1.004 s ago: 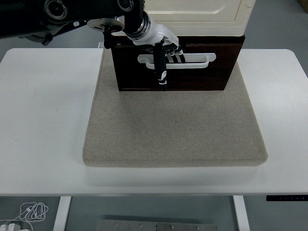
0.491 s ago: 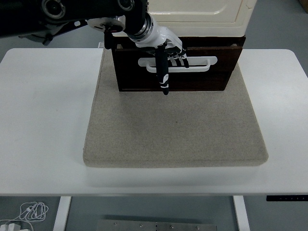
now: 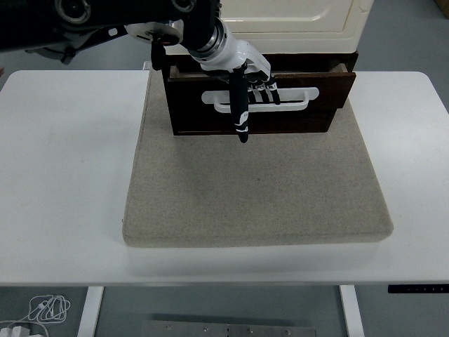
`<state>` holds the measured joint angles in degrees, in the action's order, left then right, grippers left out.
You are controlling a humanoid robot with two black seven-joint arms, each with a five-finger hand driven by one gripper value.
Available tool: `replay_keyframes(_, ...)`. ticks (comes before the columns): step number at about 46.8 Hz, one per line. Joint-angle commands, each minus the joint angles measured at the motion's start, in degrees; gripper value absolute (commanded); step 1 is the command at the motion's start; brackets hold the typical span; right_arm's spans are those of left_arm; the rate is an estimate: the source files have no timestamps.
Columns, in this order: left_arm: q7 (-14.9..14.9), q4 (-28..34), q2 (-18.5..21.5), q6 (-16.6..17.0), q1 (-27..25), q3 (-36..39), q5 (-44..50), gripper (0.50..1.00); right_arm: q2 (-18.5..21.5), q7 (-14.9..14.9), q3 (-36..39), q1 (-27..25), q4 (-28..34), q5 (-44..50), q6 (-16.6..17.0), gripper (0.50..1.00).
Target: Open the drawer under the combination cabinet
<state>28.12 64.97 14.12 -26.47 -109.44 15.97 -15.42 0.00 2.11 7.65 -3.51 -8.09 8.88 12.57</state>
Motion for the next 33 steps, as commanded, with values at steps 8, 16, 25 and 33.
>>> replay_keyframes(8, 0.0, 0.8, 0.5, -1.5, -0.3, -0.5, 0.0, 1.000, 0.0, 0.0, 0.0, 0.0, 0.0, 0.0, 0.0, 0.926)
replay_keyframes(16, 0.0, 1.5, 1.1, -1.7, -0.3, -0.5, -0.1, 1.000, 0.0, 0.0, 0.0, 0.0, 0.0, 0.0, 0.0, 0.926)
replay_keyframes(25, 0.0, 1.5, 1.3, -1.5, -0.3, -0.5, 0.0, 1.000, 0.0, 0.0, 0.0, 0.0, 0.0, 0.0, 0.0, 0.926)
replay_keyframes(33, 0.0, 1.5, 1.5, -1.4, -0.3, -0.5, 0.0, 1.000, 0.0, 0.0, 0.0, 0.0, 0.0, 0.0, 0.0, 0.926)
